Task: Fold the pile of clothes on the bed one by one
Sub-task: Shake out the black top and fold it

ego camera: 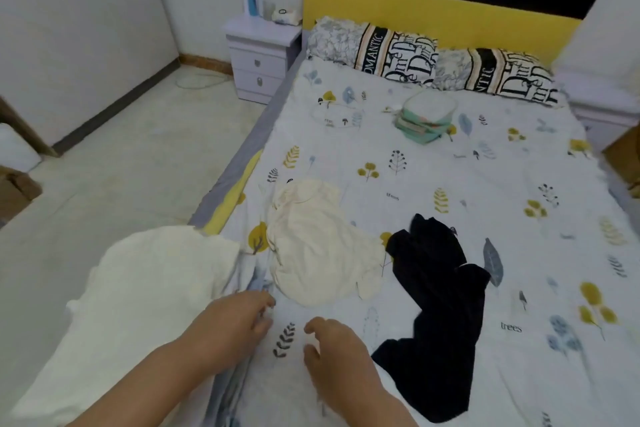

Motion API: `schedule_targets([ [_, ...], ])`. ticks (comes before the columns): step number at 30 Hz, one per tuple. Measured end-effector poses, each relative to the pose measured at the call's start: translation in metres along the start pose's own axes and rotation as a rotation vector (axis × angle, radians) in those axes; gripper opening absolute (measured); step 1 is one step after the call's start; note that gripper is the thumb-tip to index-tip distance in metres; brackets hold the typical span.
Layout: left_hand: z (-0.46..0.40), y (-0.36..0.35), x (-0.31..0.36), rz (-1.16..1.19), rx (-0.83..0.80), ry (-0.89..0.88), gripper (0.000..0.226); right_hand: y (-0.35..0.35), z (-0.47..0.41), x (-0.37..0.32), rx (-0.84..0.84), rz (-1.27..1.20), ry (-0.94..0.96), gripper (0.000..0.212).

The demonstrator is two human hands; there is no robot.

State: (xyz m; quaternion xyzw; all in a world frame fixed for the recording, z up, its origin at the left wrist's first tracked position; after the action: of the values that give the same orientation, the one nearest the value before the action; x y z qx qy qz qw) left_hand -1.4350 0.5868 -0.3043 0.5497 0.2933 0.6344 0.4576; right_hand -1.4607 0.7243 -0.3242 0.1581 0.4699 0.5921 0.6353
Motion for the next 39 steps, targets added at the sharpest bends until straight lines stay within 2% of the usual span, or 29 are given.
schedule_targets([
  [7, -0.075, -0.074, 0.074, 0.074, -0.111, -0.022, 0.035, 0.035, -0.016, 0.144, 0.032, -0.017, -0.162, 0.03],
  [13, -0.133, -0.154, 0.119, 0.139, -0.185, -0.024, 0.032, 0.034, -0.043, 0.256, -0.005, 0.042, -0.299, 0.034],
  [18, -0.17, -0.22, 0.135, 0.212, -0.282, 0.003, 0.038, 0.03, -0.07, 0.324, -0.001, 0.076, -0.412, 0.039],
  [23, -0.216, -0.259, 0.134, 0.218, -0.347, 0.044, 0.047, 0.031, -0.109, 0.364, 0.093, 0.016, -0.518, 0.058],
  [26, -0.252, -0.268, 0.132, 0.299, -0.264, 0.116, 0.053, 0.031, -0.139, 0.378, 0.128, -0.022, -0.556, 0.068],
  [31, -0.323, -0.27, 0.12, 0.485, -0.006, 0.271, 0.061, 0.031, -0.187, 0.38, 0.255, -0.006, -0.506, 0.082],
  [33, -0.343, -0.274, 0.111, 0.584, 0.064, 0.338, 0.066, 0.022, -0.201, 0.379, 0.249, 0.011, -0.483, 0.083],
  [35, -0.354, -0.277, 0.105, 0.722, 0.172, 0.411, 0.07, 0.007, -0.207, 0.378, 0.191, 0.025, -0.467, 0.079],
  [37, -0.358, -0.275, 0.103, 0.851, 0.297, 0.461, 0.072, 0.001, -0.208, 0.375, 0.186, 0.039, -0.444, 0.067],
  [39, -0.355, -0.278, 0.105, 1.006, 0.334, 0.531, 0.06, 0.004, -0.204, 0.369, 0.206, 0.012, -0.408, 0.051],
])
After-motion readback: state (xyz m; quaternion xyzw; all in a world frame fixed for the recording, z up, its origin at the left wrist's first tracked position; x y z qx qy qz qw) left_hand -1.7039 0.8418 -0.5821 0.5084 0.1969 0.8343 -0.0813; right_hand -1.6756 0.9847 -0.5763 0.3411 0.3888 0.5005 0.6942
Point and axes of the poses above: each hand's wrist, its own z-axis away from the middle knuckle, its own y-axis out of the back of the hand, x = y × z, the point moved 8 cm from there along -z, towards the middle knuckle, and after that the axes turned 15 degrees about -y, right-handed, at the moved point
